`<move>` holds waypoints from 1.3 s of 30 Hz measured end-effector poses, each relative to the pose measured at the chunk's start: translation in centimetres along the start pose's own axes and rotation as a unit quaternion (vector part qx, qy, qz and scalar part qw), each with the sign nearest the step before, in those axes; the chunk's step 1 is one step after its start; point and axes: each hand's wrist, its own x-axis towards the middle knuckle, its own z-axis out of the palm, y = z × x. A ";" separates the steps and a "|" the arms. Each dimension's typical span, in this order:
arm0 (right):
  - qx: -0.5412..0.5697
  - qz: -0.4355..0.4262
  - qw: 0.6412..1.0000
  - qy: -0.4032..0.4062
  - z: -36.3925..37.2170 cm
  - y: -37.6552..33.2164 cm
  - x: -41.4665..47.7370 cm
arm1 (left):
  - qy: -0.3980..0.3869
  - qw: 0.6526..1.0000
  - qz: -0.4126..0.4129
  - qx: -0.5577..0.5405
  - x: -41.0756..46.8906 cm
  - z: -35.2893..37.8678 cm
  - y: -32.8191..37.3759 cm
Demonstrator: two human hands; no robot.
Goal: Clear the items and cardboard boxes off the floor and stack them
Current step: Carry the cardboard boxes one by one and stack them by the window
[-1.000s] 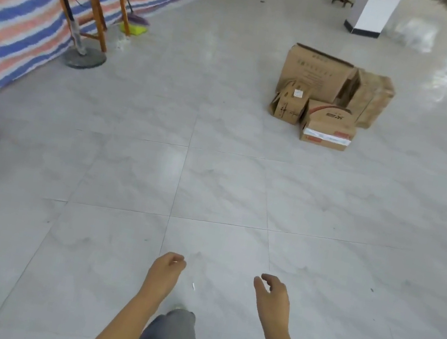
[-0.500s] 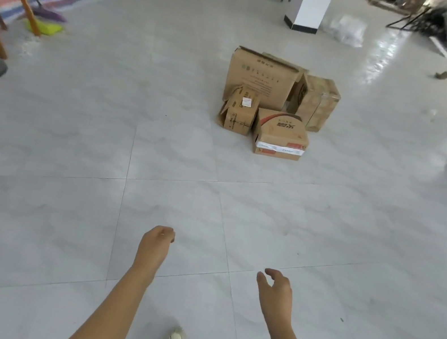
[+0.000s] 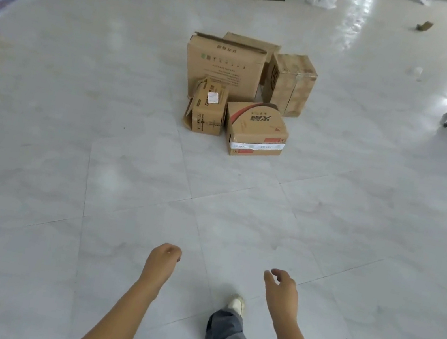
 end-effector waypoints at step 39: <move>-0.050 0.071 0.996 -0.017 -1.5 -39.0 62.0 | -0.036 0.996 -0.083 -0.006 53.5 14.9 49.1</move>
